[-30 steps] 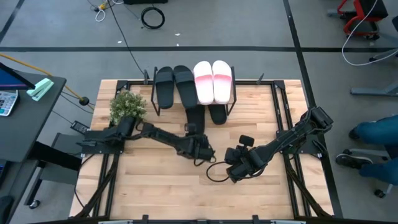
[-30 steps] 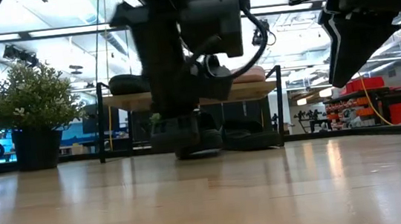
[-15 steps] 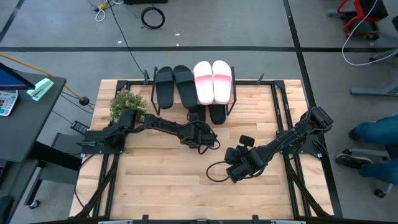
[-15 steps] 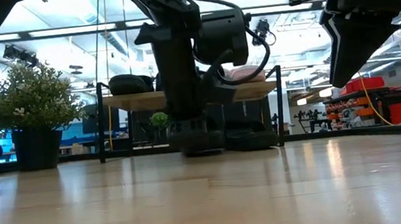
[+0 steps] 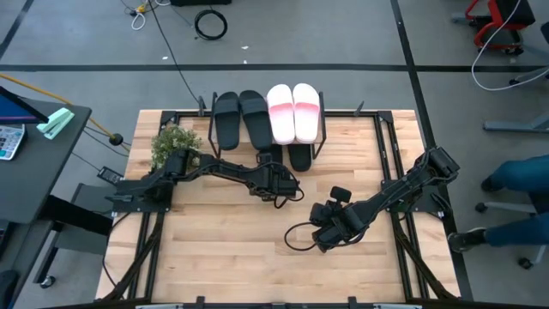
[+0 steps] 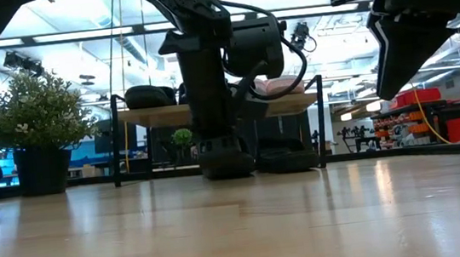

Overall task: Pick and place slides into the shelf
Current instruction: Put the black slide under the shelf, then return to Home Position

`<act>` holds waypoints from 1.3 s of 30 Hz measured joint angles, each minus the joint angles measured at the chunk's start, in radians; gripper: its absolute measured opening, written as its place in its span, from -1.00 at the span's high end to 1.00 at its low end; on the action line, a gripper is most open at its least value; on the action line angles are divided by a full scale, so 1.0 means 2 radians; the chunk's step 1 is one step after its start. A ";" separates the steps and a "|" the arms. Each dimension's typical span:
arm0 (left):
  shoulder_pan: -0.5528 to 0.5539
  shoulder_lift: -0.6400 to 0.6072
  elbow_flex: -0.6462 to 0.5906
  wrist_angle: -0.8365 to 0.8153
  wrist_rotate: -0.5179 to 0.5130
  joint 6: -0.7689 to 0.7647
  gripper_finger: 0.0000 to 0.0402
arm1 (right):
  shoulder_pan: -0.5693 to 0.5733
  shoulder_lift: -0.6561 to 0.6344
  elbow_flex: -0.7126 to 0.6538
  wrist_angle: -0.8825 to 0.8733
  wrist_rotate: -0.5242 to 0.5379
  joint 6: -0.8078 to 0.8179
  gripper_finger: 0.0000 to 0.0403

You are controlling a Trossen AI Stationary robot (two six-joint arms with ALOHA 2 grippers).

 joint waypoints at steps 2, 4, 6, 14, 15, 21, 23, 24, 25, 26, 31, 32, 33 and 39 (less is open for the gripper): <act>-0.002 0.000 0.000 -0.002 0.000 -0.006 0.29 | 0.000 0.000 0.000 0.001 0.001 0.000 0.46; -0.007 0.000 0.000 -0.005 0.003 -0.019 0.22 | 0.000 0.000 0.000 0.002 0.001 0.000 0.46; -0.014 0.000 0.000 -0.005 0.006 -0.026 0.18 | 0.000 0.000 0.000 0.002 0.001 0.000 0.46; -0.059 0.000 0.000 -0.014 0.009 -0.054 0.12 | 0.000 0.000 0.000 0.002 0.002 0.000 0.46; -0.066 0.000 0.000 -0.023 0.009 -0.066 0.13 | 0.000 0.000 0.000 0.002 0.002 0.000 0.46; -0.137 -0.014 0.001 -0.159 0.052 -0.196 0.27 | 0.000 0.000 0.000 0.002 0.002 -0.001 0.46; -0.165 -0.023 0.001 -0.220 0.081 -0.256 0.32 | 0.000 0.000 0.000 0.002 0.002 -0.005 0.46; -0.181 -0.027 0.001 -0.253 0.089 -0.285 0.35 | 0.000 0.000 0.000 0.002 0.001 -0.006 0.46; -0.196 -0.033 0.001 -0.288 0.092 -0.315 0.37 | 0.000 0.000 0.000 0.002 0.000 -0.007 0.46; -0.213 -0.039 0.001 -0.320 0.092 -0.344 0.39 | 0.000 0.000 0.000 0.001 0.000 -0.011 0.46; -0.284 -0.076 -0.004 -0.364 0.084 -0.390 0.45 | 0.000 0.000 0.000 0.001 0.003 -0.030 0.46; -0.297 -0.085 -0.004 -0.362 0.082 -0.389 0.46 | 0.000 0.000 0.001 0.001 0.009 -0.030 0.46; -0.309 -0.093 -0.003 -0.362 0.071 -0.385 0.46 | 0.000 -0.001 0.003 0.000 0.016 -0.030 0.46; -0.347 -0.170 -0.006 -0.376 0.010 -0.400 0.51 | 0.001 -0.069 0.023 0.008 0.037 -0.044 0.46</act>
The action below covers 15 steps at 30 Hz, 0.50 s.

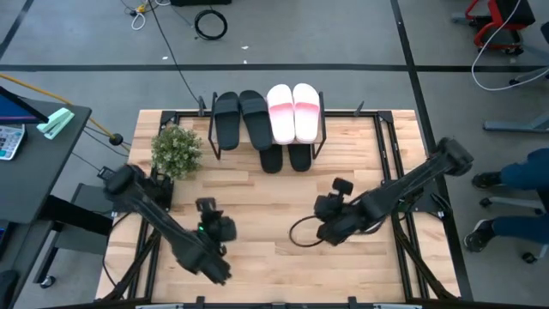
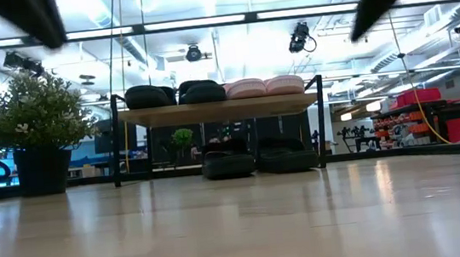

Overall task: Pick and place slides into the shelf
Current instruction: Return to Home Position

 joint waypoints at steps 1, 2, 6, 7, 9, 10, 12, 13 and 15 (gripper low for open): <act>0.000 -0.019 0.000 0.000 -0.001 -0.008 0.51 | 0.003 -0.020 0.000 0.006 0.010 -0.007 0.46; 0.001 -0.038 -0.004 0.002 -0.001 -0.012 0.52 | 0.003 -0.042 0.000 0.012 0.022 -0.018 0.46; 0.003 -0.130 -0.013 0.001 -0.016 -0.023 0.52 | 0.003 -0.138 0.000 0.027 0.052 -0.074 0.45; 0.003 -0.155 -0.019 0.001 -0.023 -0.029 0.51 | 0.003 -0.162 0.000 0.029 0.055 -0.087 0.45; 0.001 -0.203 -0.033 0.001 -0.028 -0.044 0.50 | 0.003 -0.209 0.000 0.030 0.057 -0.109 0.45; 0.001 -0.229 -0.043 0.002 -0.033 -0.053 0.50 | 0.003 -0.232 -0.001 0.030 0.057 -0.116 0.45; -0.002 -0.283 -0.072 0.008 -0.046 -0.074 0.50 | 0.003 -0.278 -0.013 0.032 0.057 -0.119 0.45; -0.005 -0.311 -0.095 0.018 -0.053 -0.083 0.51 | 0.003 -0.300 -0.025 0.032 0.057 -0.117 0.46; -0.011 -0.366 -0.152 0.071 -0.058 -0.085 0.52 | 0.003 -0.344 -0.065 0.047 0.057 -0.112 0.45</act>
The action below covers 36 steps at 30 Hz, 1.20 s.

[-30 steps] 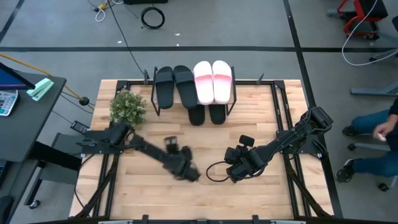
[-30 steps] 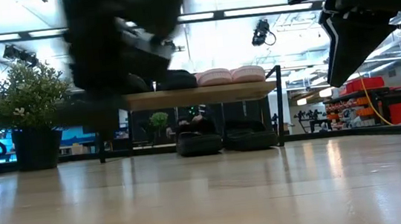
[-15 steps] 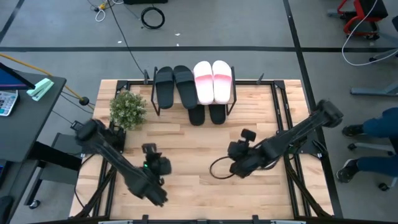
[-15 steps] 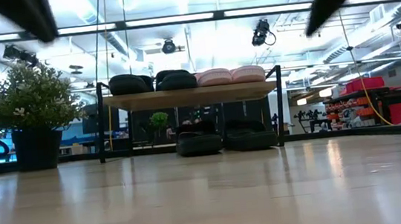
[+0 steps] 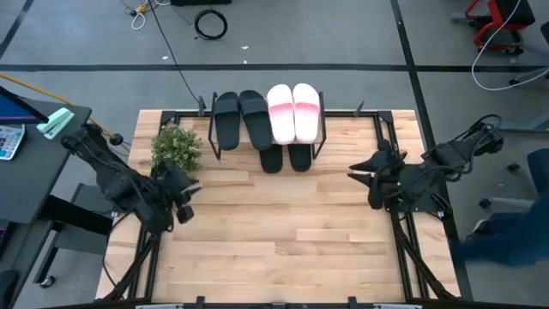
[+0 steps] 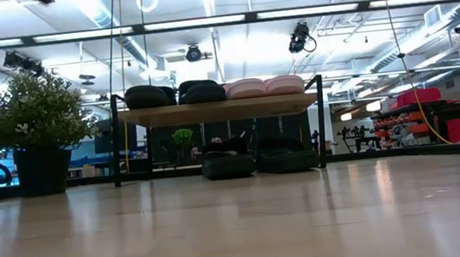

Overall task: Pick and place slides into the shelf
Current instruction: Return to Home Position

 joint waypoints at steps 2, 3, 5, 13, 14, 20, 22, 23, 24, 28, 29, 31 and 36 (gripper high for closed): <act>-0.008 -0.051 -0.077 0.100 -0.003 0.023 0.53 | 0.000 -0.043 -0.064 0.052 -0.001 0.001 0.46; -0.012 -0.075 -0.121 0.166 -0.003 0.046 0.53 | 0.000 -0.063 -0.102 0.096 -0.008 0.000 0.46; -0.020 -0.113 -0.206 0.311 0.000 0.109 0.53 | 0.000 -0.093 -0.186 0.210 -0.044 -0.020 0.46; -0.009 -0.222 -0.401 0.600 0.012 0.237 0.50 | -0.019 -0.139 -0.383 0.497 -0.134 -0.090 0.46; -0.005 -0.238 -0.407 0.601 0.012 0.238 0.51 | -0.025 -0.147 -0.387 0.498 -0.130 -0.090 0.46; 0.001 -0.315 -0.437 0.696 0.015 0.371 0.54 | -0.057 -0.193 -0.389 0.501 -0.135 -0.134 0.46; 0.004 -0.332 -0.450 0.738 0.041 0.421 0.54 | -0.066 -0.202 -0.389 0.500 -0.151 -0.144 0.46; 0.008 -0.339 -0.457 0.752 0.066 0.438 0.54 | -0.072 -0.204 -0.389 0.499 -0.165 -0.144 0.46; 0.012 -0.347 -0.464 0.763 0.093 0.448 0.54 | -0.078 -0.206 -0.389 0.497 -0.182 -0.143 0.46; 0.038 -0.377 -0.489 0.774 0.186 0.445 0.52 | -0.100 -0.211 -0.389 0.494 -0.252 -0.135 0.46; 0.043 -0.383 -0.496 0.775 0.200 0.444 0.52 | -0.104 -0.211 -0.389 0.494 -0.254 -0.133 0.46; 0.053 -0.393 -0.512 0.776 0.211 0.437 0.51 | -0.111 -0.210 -0.389 0.494 -0.247 -0.123 0.46; 0.071 -0.420 -0.542 0.777 0.213 0.435 0.53 | -0.116 -0.205 -0.408 0.513 -0.244 -0.121 0.46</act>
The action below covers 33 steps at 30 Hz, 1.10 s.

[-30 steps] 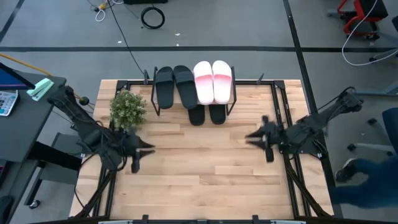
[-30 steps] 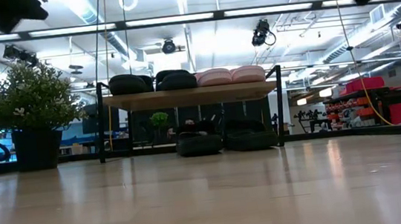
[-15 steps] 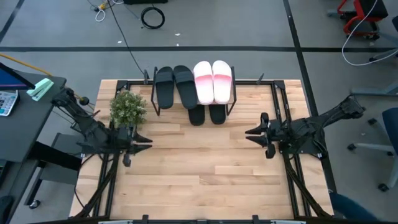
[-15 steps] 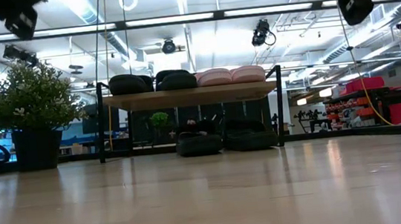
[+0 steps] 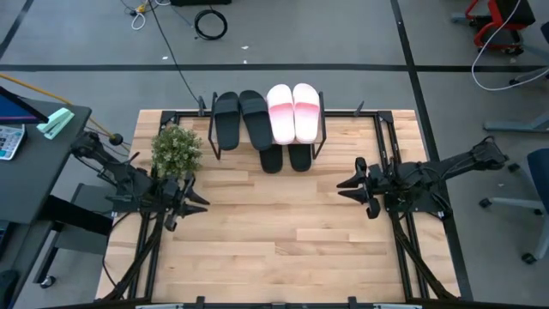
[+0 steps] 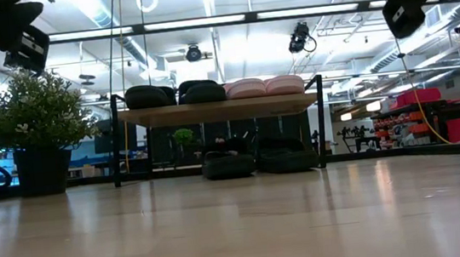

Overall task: Pick and place slides into the shelf
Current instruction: Return to Home Position

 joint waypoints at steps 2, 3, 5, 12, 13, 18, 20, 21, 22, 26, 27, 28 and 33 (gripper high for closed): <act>0.003 -0.012 -0.006 -0.001 0.001 0.002 0.54 | 0.000 0.000 -0.009 0.003 0.000 0.000 0.46; 0.004 -0.016 -0.007 0.000 0.001 0.003 0.55 | 0.000 0.000 -0.015 0.007 0.000 0.001 0.46; 0.004 -0.023 -0.011 -0.001 0.002 0.010 0.55 | 0.000 0.000 -0.029 0.031 0.005 0.007 0.46; 0.004 -0.028 -0.023 0.017 0.010 0.027 0.52 | 0.000 0.000 -0.090 0.113 0.005 0.007 0.46; 0.004 -0.028 -0.023 0.018 0.010 0.029 0.51 | 0.000 -0.001 -0.092 0.114 0.005 0.004 0.46; 0.004 -0.028 -0.023 0.024 0.011 0.036 0.53 | 0.000 -0.011 -0.094 0.114 0.008 -0.016 0.46; 0.005 -0.028 -0.023 0.026 0.011 0.047 0.54 | 0.000 -0.023 -0.094 0.109 0.008 -0.019 0.46; 0.006 -0.028 -0.023 0.033 0.009 0.052 0.55 | 0.000 -0.031 -0.094 0.101 0.008 -0.019 0.46; 0.007 -0.031 -0.023 0.040 0.009 0.059 0.55 | 0.000 -0.039 -0.094 0.094 0.008 -0.018 0.46; 0.009 -0.049 -0.023 0.042 0.008 0.071 0.57 | 0.000 -0.078 -0.094 0.061 0.008 -0.014 0.46; 0.009 -0.054 -0.023 0.039 0.008 0.071 0.56 | 0.000 -0.087 -0.094 0.054 0.008 -0.014 0.46; 0.009 -0.059 -0.023 0.034 0.008 0.070 0.56 | 0.000 -0.097 -0.094 0.047 0.008 -0.014 0.46; 0.009 -0.078 -0.024 0.022 0.007 0.069 0.53 | 0.000 -0.139 -0.094 0.012 0.007 -0.019 0.46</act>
